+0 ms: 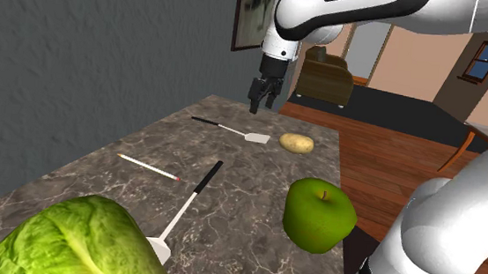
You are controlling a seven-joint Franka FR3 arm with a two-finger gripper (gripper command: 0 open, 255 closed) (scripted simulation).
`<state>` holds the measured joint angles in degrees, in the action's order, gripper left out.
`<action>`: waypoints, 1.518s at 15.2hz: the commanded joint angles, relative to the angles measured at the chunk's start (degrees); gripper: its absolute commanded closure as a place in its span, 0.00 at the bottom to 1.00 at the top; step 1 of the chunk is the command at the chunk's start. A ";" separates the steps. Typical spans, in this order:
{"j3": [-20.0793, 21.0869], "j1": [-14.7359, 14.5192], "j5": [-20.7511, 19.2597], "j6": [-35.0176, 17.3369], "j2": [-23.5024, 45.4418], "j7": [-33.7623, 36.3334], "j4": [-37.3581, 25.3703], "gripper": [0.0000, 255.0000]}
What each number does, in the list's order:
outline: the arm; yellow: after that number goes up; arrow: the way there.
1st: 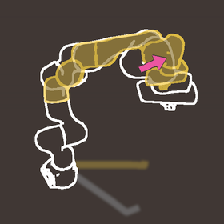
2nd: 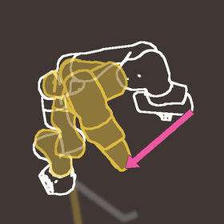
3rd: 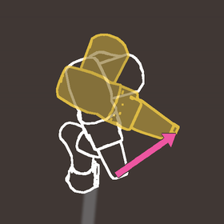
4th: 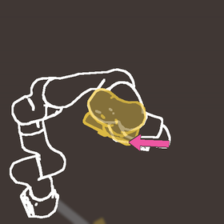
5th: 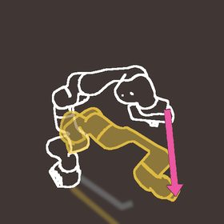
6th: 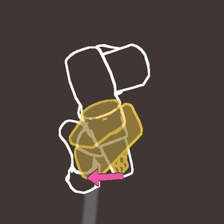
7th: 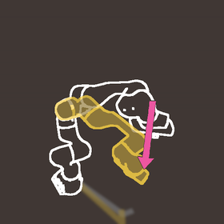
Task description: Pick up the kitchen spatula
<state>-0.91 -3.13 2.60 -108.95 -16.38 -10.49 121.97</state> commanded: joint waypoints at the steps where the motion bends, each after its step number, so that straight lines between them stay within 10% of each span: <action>1: 0.22 -0.67 -0.20 -1.73 3.86 -2.36 -2.21 0.00; 8: 1.43 -2.43 -1.16 -5.87 18.55 -9.96 -12.89 0.00; 18: 1.46 -2.43 -1.11 -11.46 20.00 -10.09 -8.75 0.00; 19: 1.47 -2.44 -1.11 -11.50 19.92 -10.07 -8.63 1.00; 23: 1.47 -2.45 -1.11 -11.53 19.97 -10.06 -8.64 1.00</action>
<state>0.56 -5.58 1.49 -120.47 3.59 -20.55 113.32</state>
